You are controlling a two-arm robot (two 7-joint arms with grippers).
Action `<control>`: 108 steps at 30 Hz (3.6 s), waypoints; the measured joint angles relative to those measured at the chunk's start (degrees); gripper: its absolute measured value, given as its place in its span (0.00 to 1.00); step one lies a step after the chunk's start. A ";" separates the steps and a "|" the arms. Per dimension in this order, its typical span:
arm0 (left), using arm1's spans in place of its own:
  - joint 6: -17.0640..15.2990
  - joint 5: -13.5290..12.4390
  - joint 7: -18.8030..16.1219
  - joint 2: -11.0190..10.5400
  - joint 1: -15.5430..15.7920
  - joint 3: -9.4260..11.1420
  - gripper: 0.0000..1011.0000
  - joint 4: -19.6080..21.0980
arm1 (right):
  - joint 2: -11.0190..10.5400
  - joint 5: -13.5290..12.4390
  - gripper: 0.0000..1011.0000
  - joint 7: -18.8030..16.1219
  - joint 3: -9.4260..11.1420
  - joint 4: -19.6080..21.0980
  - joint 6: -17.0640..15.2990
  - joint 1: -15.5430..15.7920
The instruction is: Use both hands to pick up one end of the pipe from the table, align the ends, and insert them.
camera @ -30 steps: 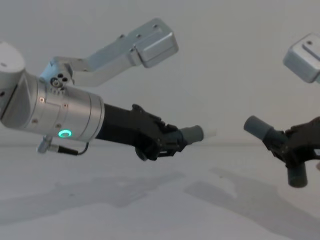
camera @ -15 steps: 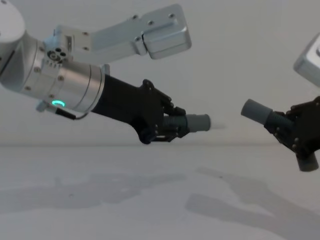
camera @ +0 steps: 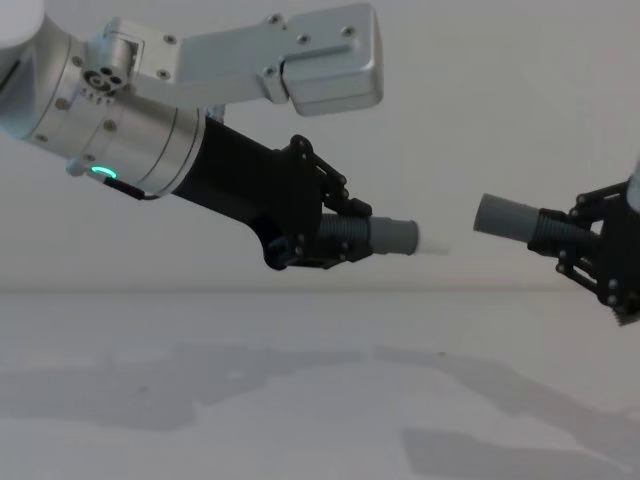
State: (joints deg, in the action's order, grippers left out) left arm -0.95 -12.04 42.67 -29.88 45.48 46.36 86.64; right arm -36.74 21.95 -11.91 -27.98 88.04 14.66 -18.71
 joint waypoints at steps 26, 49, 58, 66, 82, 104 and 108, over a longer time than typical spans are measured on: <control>8.67 1.42 -0.91 0.05 -0.55 -1.44 0.33 -1.41 | -1.11 4.04 0.17 0.44 -0.06 -1.67 5.30 -1.33; 16.53 4.66 -1.32 -0.91 -1.87 -3.53 0.32 -2.18 | -4.15 7.73 0.17 1.21 1.50 -3.15 9.34 -2.32; 17.28 4.99 -1.37 -1.01 -1.99 -3.72 0.32 -2.24 | -6.26 9.14 0.17 2.71 1.75 -3.56 15.26 -2.29; 17.60 5.12 -1.37 -1.06 -2.03 -3.79 0.32 -2.27 | -7.06 9.41 0.17 2.94 1.81 -2.65 18.28 -2.04; 17.82 5.24 -1.36 -1.10 -2.09 -3.86 0.33 -2.27 | -4.81 9.46 0.17 2.25 1.78 -1.61 17.70 -2.73; 17.89 5.23 -1.36 -1.11 -2.08 -3.86 0.33 -2.27 | -3.17 10.65 0.17 1.35 2.29 -1.05 17.10 -3.58; 17.89 5.23 -1.36 -1.16 -2.08 -3.86 0.32 -2.27 | -2.96 11.39 0.17 1.32 2.25 -1.11 17.05 -3.83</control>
State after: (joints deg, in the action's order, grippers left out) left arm 16.94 -6.81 41.30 -31.04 43.40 42.50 84.36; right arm -39.69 33.34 -10.59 -25.72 86.93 31.71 -22.54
